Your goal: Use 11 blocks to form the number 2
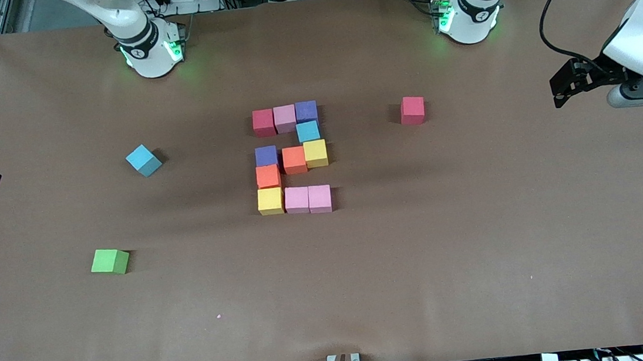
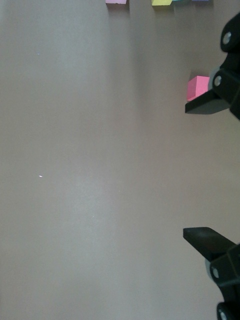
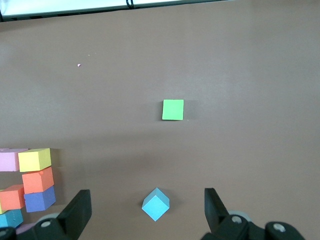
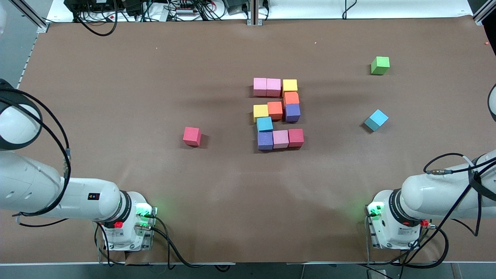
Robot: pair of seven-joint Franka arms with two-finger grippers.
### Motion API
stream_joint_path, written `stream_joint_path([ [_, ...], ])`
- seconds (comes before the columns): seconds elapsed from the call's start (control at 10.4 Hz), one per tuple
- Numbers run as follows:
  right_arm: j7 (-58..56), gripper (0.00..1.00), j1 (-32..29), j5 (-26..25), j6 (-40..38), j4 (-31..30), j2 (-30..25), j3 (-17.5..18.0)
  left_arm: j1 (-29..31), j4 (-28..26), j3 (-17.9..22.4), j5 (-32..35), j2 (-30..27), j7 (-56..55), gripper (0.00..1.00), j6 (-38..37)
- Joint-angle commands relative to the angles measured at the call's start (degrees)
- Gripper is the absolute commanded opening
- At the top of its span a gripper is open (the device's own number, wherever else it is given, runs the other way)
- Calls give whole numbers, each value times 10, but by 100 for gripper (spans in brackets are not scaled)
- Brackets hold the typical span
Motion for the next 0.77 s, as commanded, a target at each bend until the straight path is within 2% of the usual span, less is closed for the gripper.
stream_joint_path([
  [0.0,2,100,-8,10,1,-2,-3,4,17,21,1,-17,8,6,100,-14],
  [0.48,3,100,-7,9,0,-2,-3,4,18,17,1,-19,10,-18,100,4],
  [0.67,2,100,-8,9,1,-2,-3,4,34,18,2,-60,9,-18,100,4],
])
